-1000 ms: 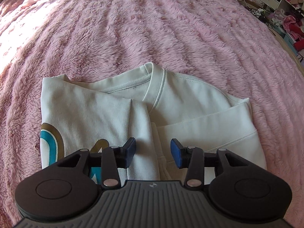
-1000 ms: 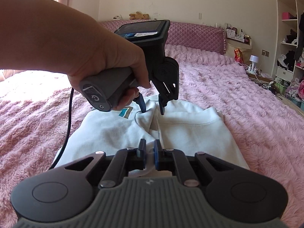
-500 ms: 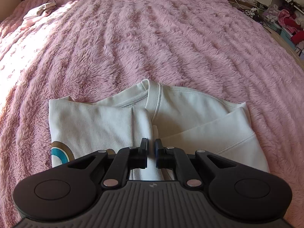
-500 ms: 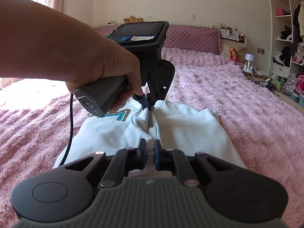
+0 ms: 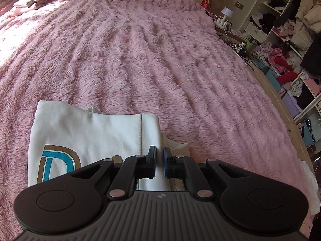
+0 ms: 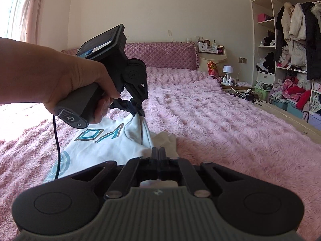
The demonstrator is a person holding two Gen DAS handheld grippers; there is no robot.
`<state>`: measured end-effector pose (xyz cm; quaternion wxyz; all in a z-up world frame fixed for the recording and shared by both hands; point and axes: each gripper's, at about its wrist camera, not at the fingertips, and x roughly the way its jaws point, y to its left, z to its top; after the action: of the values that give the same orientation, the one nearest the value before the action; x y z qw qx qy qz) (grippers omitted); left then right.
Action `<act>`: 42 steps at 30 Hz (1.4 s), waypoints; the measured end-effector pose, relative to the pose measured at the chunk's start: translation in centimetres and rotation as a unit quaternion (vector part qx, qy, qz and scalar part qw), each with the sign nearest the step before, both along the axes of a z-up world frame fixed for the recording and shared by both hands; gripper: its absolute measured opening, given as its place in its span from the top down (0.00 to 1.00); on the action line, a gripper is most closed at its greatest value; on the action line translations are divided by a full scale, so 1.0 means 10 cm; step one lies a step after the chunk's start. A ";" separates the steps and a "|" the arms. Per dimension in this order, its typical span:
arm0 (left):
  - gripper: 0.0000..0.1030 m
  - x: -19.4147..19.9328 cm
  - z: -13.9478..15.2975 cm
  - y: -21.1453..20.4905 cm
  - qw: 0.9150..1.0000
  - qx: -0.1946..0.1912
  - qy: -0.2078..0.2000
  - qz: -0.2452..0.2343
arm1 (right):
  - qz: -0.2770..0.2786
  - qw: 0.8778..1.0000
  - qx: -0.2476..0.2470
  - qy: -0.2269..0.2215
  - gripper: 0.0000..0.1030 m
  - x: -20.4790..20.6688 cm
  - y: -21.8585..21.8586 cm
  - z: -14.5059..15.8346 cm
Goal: Fold small clothes
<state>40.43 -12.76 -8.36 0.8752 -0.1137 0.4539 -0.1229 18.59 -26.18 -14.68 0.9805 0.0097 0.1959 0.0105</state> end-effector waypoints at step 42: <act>1.00 0.03 -0.01 -0.57 0.998 -0.017 -0.017 -0.060 | -0.042 0.963 0.249 0.092 0.96 -0.05 -0.66 -0.51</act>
<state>40.75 -18.44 -8.44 0.8716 -0.0990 0.4433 -0.1843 18.05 -32.77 -19.75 0.9244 0.2623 0.2763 0.0166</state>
